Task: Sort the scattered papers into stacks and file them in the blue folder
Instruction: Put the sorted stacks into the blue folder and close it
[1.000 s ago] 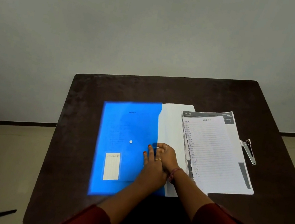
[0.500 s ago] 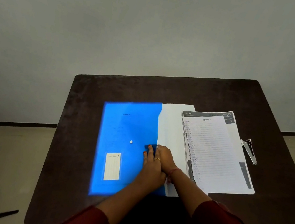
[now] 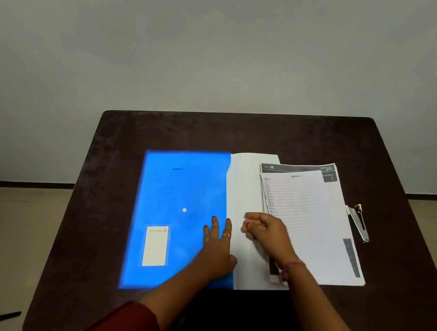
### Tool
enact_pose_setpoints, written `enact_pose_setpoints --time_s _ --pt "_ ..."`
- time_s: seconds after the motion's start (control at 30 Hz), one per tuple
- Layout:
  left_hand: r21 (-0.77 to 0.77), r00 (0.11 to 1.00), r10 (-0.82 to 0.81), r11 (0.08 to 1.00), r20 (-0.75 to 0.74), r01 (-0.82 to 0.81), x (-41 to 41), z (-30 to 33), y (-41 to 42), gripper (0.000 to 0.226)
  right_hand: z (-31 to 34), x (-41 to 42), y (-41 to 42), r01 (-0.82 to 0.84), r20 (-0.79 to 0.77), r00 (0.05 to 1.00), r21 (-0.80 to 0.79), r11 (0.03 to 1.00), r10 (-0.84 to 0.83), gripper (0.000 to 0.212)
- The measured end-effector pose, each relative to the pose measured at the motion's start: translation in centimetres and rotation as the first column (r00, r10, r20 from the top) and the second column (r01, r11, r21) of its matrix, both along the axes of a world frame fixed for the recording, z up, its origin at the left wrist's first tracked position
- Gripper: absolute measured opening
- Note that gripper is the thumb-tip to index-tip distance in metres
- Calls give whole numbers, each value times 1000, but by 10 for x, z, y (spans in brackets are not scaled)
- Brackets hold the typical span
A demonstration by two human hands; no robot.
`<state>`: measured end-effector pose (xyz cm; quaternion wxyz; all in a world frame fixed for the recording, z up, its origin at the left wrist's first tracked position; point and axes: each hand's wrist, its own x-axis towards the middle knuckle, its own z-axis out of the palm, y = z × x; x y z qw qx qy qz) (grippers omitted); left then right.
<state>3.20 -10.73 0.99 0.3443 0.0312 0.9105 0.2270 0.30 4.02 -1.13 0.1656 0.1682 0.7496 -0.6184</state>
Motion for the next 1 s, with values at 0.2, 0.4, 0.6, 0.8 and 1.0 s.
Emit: enact_pose_setpoints --time_s 0.2,0.4,0.6,0.8,1.0 --pt "-40 998 55 998 -34 -57 -8 1 17 61 10 9 72 194 -95 979 150 969 -181 20" --pt "229 966 255 944 -43 -238 -21 12 60 55 11 2 131 264 -82 965 334 905 -251 26" --pt "317 894 445 840 60 -440 -27 19 100 44 7 -10 158 92 -33 996 518 850 -88 42" --pt "235 870 487 839 78 -491 -21 13 122 29 11 -14 171 -9 74 996 578 816 -42 56" --pt "179 838 540 820 71 -544 -18 7 132 35 11 -18 178 -14 70 997 539 842 -29 61"
